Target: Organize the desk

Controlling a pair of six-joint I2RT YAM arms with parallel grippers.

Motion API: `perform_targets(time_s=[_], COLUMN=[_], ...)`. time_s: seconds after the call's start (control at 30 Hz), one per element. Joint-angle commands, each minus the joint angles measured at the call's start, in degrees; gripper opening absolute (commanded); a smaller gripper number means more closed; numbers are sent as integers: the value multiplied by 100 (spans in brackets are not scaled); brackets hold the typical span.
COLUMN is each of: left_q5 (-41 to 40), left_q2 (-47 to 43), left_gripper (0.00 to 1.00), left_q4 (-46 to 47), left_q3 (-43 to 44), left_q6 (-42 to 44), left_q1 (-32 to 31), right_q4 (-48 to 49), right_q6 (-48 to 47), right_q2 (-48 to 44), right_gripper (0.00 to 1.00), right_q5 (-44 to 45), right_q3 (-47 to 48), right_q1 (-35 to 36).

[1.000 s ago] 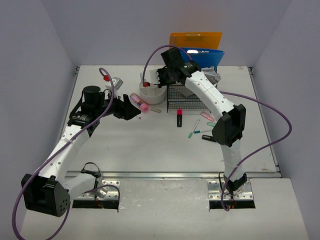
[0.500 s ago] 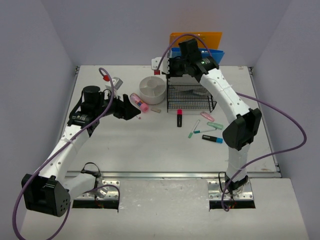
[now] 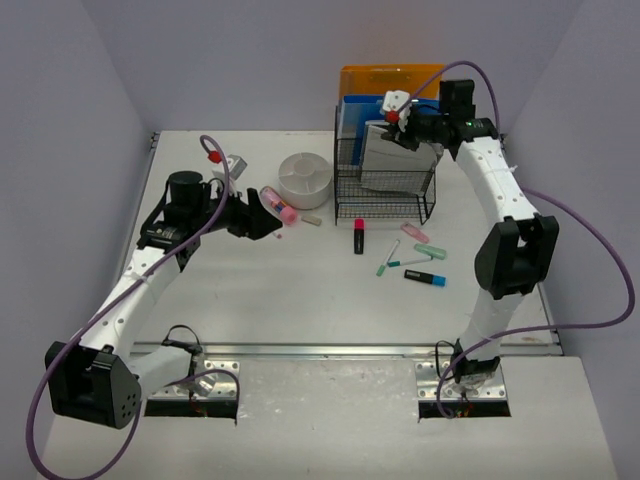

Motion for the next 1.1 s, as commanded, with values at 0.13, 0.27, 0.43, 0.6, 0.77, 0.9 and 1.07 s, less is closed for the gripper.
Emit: perform_targets(time_s=[0.13, 0.27, 0.43, 0.6, 0.77, 0.9, 1.07], left_q5=[-530, -1677, -3456, -4058, -1752, -35, 1027], left_q2=[117, 217, 694, 1446, 1550, 1669, 2977], left_gripper=[74, 74, 67, 63, 62, 65, 63], left_q4=[217, 35, -260, -52, 1398, 1509, -1839], left_q3=[87, 277, 787, 1279, 772, 468, 2186], left_q6=[-433, -1037, -1899, -1645, 1010, 3402, 7475], left_q1=[189, 350, 350, 200, 148, 165, 70], right_q4=[1375, 1830, 1995, 1442, 1584, 1603, 1370], right_q6=[1424, 2868, 4309, 4933, 4947, 4916, 5023], right_q2=[-726, -958, -1526, -2271, -3354, -3853, -3808], right_gripper=[72, 78, 86, 94, 96, 96, 97], right_q5=[-1087, -993, -304, 479, 744, 730, 549], right_q3=[-156, 96, -63, -953, -2589, -3383, -3457], right_q1=[-427, -431, -424, -424, -424, -433, -439])
